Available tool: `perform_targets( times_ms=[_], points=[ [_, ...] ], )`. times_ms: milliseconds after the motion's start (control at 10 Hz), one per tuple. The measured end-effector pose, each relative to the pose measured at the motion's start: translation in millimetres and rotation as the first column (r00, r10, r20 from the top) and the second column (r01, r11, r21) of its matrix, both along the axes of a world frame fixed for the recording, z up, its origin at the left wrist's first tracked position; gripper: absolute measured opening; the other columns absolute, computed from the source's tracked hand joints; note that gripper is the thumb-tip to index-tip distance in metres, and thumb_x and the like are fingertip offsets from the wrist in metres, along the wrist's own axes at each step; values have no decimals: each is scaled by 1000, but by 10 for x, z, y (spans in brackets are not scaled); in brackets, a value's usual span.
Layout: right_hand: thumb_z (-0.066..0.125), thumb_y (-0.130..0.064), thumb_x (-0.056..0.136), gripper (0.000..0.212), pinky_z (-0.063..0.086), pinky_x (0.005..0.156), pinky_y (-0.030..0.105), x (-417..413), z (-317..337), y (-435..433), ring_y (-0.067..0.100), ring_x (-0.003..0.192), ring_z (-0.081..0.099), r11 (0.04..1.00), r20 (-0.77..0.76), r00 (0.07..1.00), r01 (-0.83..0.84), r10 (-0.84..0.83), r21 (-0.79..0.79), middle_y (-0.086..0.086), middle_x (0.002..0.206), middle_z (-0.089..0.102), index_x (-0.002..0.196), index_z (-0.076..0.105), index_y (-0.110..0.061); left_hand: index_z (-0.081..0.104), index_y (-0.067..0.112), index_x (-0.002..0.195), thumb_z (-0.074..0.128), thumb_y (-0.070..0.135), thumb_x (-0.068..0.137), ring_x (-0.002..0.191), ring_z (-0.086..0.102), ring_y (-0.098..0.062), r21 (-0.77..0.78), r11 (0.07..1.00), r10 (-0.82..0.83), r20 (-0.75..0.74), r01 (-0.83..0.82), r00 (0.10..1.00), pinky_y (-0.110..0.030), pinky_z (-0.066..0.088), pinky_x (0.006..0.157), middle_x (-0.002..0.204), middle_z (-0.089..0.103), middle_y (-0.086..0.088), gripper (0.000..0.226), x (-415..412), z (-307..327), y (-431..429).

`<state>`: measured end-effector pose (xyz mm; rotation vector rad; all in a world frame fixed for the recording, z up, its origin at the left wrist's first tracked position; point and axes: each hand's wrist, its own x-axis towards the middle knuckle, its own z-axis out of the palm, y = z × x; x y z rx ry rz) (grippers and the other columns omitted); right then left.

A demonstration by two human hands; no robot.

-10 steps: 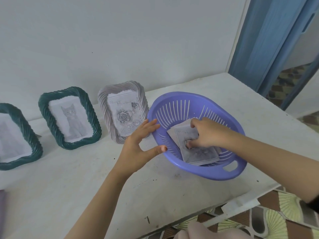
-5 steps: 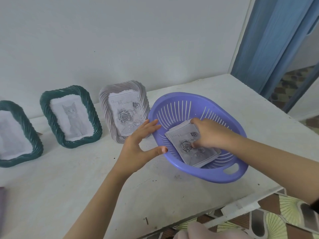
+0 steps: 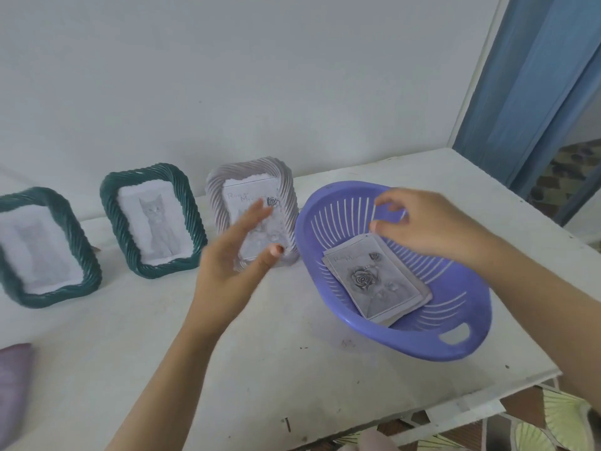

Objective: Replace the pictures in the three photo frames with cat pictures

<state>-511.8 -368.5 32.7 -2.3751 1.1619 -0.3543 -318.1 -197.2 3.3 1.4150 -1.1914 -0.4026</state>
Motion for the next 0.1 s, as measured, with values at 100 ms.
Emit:
perform_targets(
  times_ms=[100],
  points=[
    [60, -45, 82, 27, 41, 68, 10, -69, 544, 231, 1, 78, 60, 996, 365, 931, 15, 18, -86, -15, 108, 63, 107, 61, -36, 55, 24, 122, 60, 36, 80, 124, 48, -6, -178, 968, 185, 27, -178, 982, -26, 38, 105, 128, 57, 11, 44, 165, 472, 283]
  ],
)
